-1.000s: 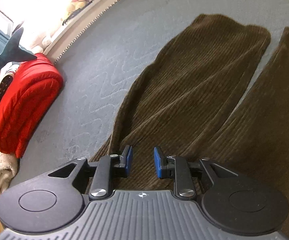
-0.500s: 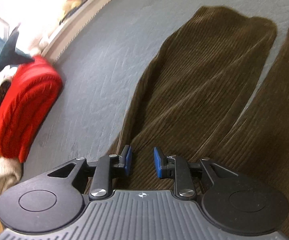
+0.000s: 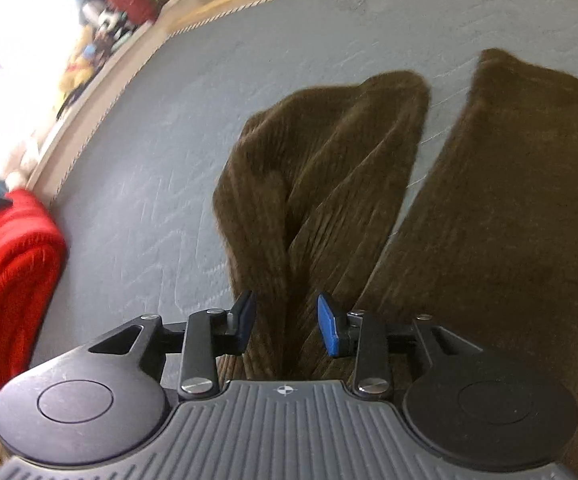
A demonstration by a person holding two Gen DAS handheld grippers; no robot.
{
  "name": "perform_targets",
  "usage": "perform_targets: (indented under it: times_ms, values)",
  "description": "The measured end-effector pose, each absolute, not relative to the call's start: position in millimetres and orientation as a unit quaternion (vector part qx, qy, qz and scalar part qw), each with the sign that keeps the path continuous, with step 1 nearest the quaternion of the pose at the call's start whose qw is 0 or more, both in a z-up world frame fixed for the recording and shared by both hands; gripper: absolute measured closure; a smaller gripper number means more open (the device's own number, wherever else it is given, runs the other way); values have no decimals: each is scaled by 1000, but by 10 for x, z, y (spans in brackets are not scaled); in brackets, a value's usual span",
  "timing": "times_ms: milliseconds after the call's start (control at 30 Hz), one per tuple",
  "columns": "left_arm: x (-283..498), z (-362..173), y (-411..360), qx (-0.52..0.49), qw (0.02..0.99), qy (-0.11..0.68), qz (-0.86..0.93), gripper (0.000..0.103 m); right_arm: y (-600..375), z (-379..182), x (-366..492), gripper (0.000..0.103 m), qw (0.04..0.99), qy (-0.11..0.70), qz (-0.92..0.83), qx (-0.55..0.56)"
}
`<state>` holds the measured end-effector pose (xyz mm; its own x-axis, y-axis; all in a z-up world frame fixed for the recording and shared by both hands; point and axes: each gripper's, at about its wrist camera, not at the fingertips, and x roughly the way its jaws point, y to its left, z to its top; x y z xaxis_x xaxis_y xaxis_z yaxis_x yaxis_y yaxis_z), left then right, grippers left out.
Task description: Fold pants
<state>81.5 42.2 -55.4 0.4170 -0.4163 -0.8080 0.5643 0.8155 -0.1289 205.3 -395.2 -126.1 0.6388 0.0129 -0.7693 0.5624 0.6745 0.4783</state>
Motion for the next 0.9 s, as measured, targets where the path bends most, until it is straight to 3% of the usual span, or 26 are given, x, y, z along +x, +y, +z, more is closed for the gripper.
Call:
perform_targets:
  times_ms: [233, 267, 300, 333, 600, 767, 900]
  values:
    - [1127, -613, 237, 72, 859, 459, -216, 53, -3621, -1352, 2268, 64, 828, 435, -126, 330]
    - [1178, -602, 199, 83, 860, 456, -212, 53, -3610, -1361, 2267, 68, 826, 444, -133, 321]
    - [1193, -591, 166, 89, 862, 453, -209, 53, -3617, -1353, 2247, 89, 826, 444, -135, 319]
    - [1219, -576, 146, 89, 864, 451, -208, 53, -3632, -1312, 2214, 96, 829, 441, -136, 317]
    - [1201, -480, 3, 85, 873, 429, -214, 53, -3788, -441, 1440, 97, 862, 414, -116, 270]
    - [1132, -460, -61, 83, 874, 429, -213, 53, -4270, -685, 710, 93, 793, 447, -202, 362]
    - [1102, -481, -128, 67, 870, 434, -225, 53, -4638, -672, 608, 92, 811, 385, -244, 367]
